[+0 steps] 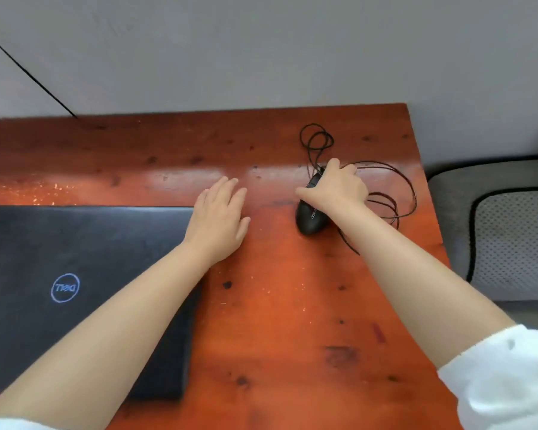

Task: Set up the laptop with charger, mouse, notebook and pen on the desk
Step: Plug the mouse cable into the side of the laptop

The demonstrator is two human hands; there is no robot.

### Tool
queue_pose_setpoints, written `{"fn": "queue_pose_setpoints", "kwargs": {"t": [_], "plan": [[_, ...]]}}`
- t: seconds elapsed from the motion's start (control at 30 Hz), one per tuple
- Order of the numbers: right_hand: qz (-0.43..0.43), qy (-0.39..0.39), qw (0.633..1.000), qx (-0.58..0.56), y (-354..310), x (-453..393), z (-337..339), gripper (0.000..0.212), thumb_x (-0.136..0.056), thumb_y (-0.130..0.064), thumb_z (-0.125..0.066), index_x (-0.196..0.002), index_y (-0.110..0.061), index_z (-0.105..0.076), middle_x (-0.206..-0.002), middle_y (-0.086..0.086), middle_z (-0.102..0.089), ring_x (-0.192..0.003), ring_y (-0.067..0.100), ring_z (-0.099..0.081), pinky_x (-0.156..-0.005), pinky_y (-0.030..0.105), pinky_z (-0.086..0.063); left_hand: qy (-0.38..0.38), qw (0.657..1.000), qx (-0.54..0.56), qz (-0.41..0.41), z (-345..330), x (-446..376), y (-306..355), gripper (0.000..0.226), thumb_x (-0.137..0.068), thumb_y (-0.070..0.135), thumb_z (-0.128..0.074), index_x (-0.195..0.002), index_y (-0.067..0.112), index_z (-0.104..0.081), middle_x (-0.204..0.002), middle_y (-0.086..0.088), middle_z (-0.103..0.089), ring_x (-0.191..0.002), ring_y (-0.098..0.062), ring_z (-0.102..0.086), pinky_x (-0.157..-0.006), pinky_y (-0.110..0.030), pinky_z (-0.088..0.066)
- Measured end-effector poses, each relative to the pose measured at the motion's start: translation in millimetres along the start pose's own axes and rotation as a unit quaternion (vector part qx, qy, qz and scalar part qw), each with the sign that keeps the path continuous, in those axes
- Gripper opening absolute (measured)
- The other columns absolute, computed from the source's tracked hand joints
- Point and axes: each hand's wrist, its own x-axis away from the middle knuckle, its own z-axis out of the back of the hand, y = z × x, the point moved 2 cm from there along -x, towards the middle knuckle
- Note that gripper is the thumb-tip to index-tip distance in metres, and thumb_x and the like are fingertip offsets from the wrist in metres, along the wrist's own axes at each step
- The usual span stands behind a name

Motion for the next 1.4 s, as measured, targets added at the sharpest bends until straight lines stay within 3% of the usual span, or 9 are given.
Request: {"fn": "queue_pose_setpoints", "kwargs": {"t": [0.2,0.37,0.5,0.63,0.8,0.93,1.1,1.2,1.4], "plan": [[0.094,0.024,0.993,0.066,3.7,85.1,-24.2,0.067,-0.066,-0.052,-0.059,-0.116,-0.012,-0.038,-0.114,0.015,-0.045,-0.089,0.04,-0.06,-0.061,0.032,-0.035,0.03,0.998,0.045,0.024,2.3,57.9,-28.7,0.047,-0.087,0.013,-0.058,-0.13,-0.004,-0.046,-0.143,-0.026,-0.039,-0.137,-0.038,-0.029,-0.113,-0.049,-0.024],[0.106,0.004,0.991,0.08,3.9,131.0,-51.3,0.062,-0.072,-0.048,-0.058,-0.118,-0.01,-0.041,-0.115,0.016,-0.046,-0.102,0.037,-0.051,-0.07,0.036,-0.039,0.025,0.998,0.048,0.038,-4.6,91.4,-44.0,0.048,-0.09,0.016,-0.055,-0.133,-0.002,-0.043,-0.146,-0.022,-0.036,-0.14,-0.034,-0.024,-0.114,-0.046,-0.021],[0.125,0.087,0.986,0.065,3.6,146.4,-45.6,0.055,-0.082,-0.047,-0.054,-0.113,-0.001,-0.051,-0.119,0.021,-0.049,-0.108,0.037,-0.043,-0.081,0.044,-0.044,0.033,0.997,0.057,0.046,-8.9,106.9,-57.1,0.048,-0.091,0.017,-0.053,-0.134,-0.001,-0.041,-0.148,-0.02,-0.034,-0.141,-0.031,-0.022,-0.114,-0.044,-0.021],[0.231,0.204,0.951,-0.034,-26.5,164.6,-34.4,0.028,-0.082,-0.018,-0.053,-0.083,0.007,-0.064,-0.086,0.027,-0.063,-0.089,0.043,-0.054,-0.065,0.045,-0.048,0.038,0.994,0.061,0.078,-11.8,115.2,-73.8,0.05,-0.093,0.02,-0.05,-0.138,0.003,-0.036,-0.151,-0.016,-0.028,-0.143,-0.029,-0.016,-0.116,-0.042,-0.017],[0.208,0.084,0.97,0.093,-52.5,158.9,-29.8,0.023,-0.084,-0.011,-0.051,-0.102,0.0,-0.06,-0.11,0.019,-0.056,-0.111,0.033,-0.04,-0.077,0.037,-0.037,0.034,0.993,0.059,0.101,-16.1,117.1,-86.6,0.049,-0.094,0.021,-0.048,-0.138,0.004,-0.035,-0.152,-0.015,-0.028,-0.143,-0.028,-0.015,-0.116,-0.041,-0.015],[0.126,0.019,0.97,0.207,-23.2,138.4,-4.1,0.023,-0.083,-0.005,-0.05,-0.104,-0.002,-0.061,-0.112,0.019,-0.063,-0.111,0.035,-0.047,-0.083,0.035,-0.043,0.036,0.992,0.059,0.107,-18.6,115.7,-87.0,0.045,-0.094,0.021,-0.046,-0.136,0.004,-0.039,-0.15,-0.015,-0.03,-0.143,-0.029,-0.017,-0.116,-0.044,-0.016],[0.188,-0.041,0.979,0.073,-28.3,140.6,5.6,0.027,-0.087,-0.024,-0.053,-0.095,-0.004,-0.069,-0.093,0.019,-0.07,-0.093,0.035,-0.058,-0.068,0.028,-0.038,0.025,0.992,0.06,0.111,-18.8,117.2,-86.9,0.045,-0.096,0.023,-0.042,-0.138,0.007,-0.036,-0.152,-0.014,-0.026,-0.143,-0.027,-0.015,-0.116,-0.044,-0.014],[0.285,0.001,0.958,-0.029,-60.2,145.8,-11.7,0.024,-0.087,-0.021,-0.053,-0.098,-0.007,-0.069,-0.097,0.019,-0.069,-0.1,0.035,-0.055,-0.075,0.031,-0.041,0.022,0.992,0.06,0.108,-20.4,119.1,-88.6,0.045,-0.096,0.022,-0.042,-0.138,0.007,-0.036,-0.152,-0.014,-0.027,-0.143,-0.027,-0.016,-0.117,-0.045,-0.014],[0.347,-0.027,0.937,-0.033,-83.9,120.4,-62.0,0.024,-0.09,-0.015,-0.048,-0.098,0.001,-0.065,-0.105,0.021,-0.06,-0.105,0.035,-0.051,-0.082,0.038,-0.042,0.027,0.992,0.06,0.106,-22.3,119.1,-89.6,0.045,-0.095,0.02,-0.044,-0.138,0.008,-0.037,-0.152,-0.013,-0.028,-0.143,-0.027,-0.017,-0.116,-0.045,-0.013]]}}
